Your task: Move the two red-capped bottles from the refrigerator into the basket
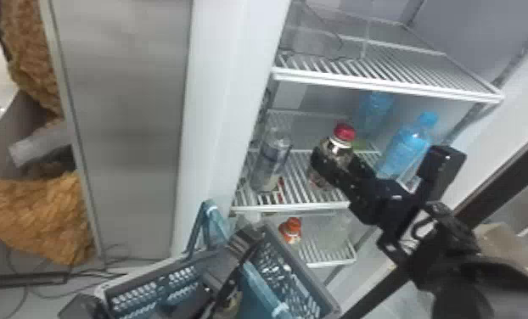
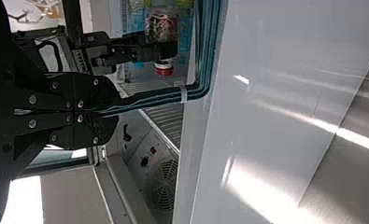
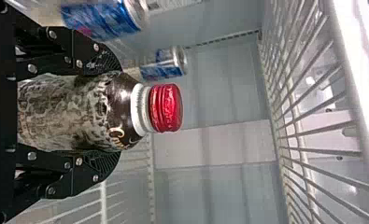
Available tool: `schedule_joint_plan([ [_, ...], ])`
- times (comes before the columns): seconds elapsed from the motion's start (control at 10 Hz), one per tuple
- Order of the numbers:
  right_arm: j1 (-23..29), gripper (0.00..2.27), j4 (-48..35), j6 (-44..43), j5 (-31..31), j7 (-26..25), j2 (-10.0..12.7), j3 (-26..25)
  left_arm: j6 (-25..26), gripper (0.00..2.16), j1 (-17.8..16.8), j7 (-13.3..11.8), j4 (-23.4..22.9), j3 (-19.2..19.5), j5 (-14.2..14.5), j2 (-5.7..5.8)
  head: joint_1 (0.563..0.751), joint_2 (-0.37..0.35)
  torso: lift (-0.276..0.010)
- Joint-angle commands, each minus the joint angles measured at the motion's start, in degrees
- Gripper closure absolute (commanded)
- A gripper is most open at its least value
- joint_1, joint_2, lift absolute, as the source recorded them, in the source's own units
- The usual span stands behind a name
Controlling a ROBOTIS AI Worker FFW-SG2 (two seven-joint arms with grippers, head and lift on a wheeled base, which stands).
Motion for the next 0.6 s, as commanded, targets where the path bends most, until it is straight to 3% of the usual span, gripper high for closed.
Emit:
schedule_joint_plan([
  [0.0,3.4,1.28,-4.0,2.2,-0.7,0.8,0.0,-1.2,0.0,1.2,0.0,0.1,0.0,-0.1,0.0,0.09,0.695,-0.35,0.0],
  [0.5,14.8,1.28,-17.7,9.1,-5.4,4.2,1.1,-4.1,0.1,1.2,0.4,0.5,0.3,-0.5,0.1,0.09,0.695,-0.35,0.0],
])
